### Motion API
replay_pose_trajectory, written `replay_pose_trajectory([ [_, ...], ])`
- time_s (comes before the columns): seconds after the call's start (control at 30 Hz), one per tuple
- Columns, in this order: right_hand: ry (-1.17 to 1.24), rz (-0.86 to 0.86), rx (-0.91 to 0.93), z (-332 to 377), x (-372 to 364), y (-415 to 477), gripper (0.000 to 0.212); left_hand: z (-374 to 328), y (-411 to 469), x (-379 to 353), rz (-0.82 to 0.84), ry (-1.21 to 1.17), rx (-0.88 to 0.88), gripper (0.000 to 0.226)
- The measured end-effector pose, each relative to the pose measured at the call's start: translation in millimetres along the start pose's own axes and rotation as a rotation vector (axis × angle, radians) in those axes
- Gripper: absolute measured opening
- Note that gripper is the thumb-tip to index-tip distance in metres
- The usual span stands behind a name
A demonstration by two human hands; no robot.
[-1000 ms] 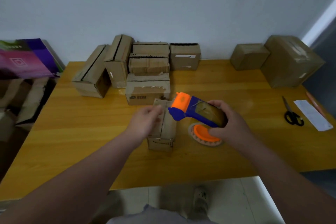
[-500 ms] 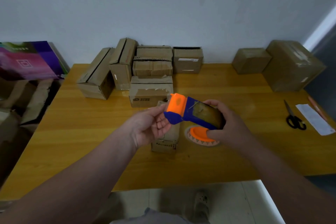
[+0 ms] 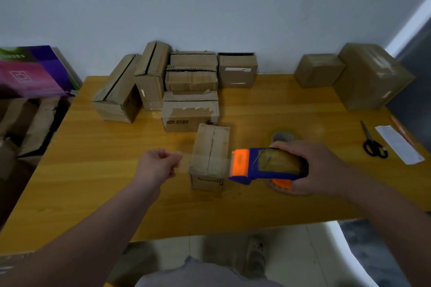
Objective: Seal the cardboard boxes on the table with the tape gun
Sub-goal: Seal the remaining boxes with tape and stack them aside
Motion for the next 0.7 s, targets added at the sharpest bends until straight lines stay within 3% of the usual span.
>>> replay_pose_trajectory([
  [0.4,-0.098,-0.046,0.024,-28,-35,8,0.069,26,0,-9,-0.131,0.192,-0.096,0.033],
  [0.7,-0.107,0.009,-0.058,-43,-59,14,0.073,41,10,-16,-0.038,0.278,-0.113,0.036],
])
Point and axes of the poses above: each hand's wrist, its own y-axis towards the middle knuckle, its own x-axis out of the back of the hand, z = x × y, the point moved 4 cm from there along y, towards the middle knuckle, and after that the axes turned 8 degrees about -y, right-handed, at the moved point
